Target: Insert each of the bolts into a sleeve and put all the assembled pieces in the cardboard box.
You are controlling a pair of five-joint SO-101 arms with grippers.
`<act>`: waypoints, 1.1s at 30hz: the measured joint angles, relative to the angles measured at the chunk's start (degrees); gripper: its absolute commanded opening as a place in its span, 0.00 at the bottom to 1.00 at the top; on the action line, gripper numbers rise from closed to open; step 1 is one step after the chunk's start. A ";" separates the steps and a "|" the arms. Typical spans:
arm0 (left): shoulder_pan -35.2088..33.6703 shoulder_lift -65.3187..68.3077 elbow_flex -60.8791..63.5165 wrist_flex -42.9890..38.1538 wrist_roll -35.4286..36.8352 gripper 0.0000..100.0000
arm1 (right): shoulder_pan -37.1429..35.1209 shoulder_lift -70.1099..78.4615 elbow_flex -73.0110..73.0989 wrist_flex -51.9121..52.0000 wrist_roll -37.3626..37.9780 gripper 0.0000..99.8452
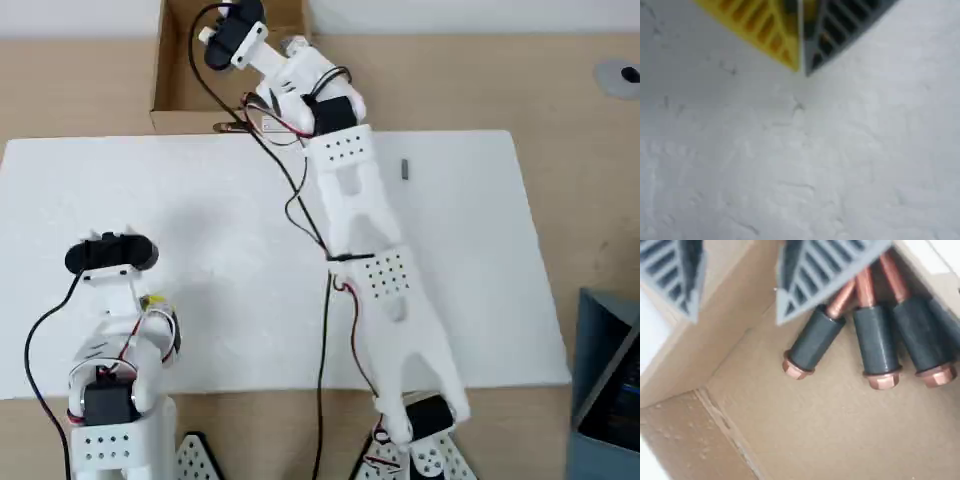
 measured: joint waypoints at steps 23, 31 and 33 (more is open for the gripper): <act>0.00 0.00 0.00 0.00 0.00 0.00 | 4.13 -22.07 -0.88 35.78 -7.12 0.01; 0.00 0.00 0.00 0.00 0.00 0.00 | 8.97 -32.79 -0.88 42.64 -13.89 0.01; 0.00 0.00 0.00 0.00 0.00 0.00 | 10.11 -35.69 -0.79 42.64 -13.98 0.01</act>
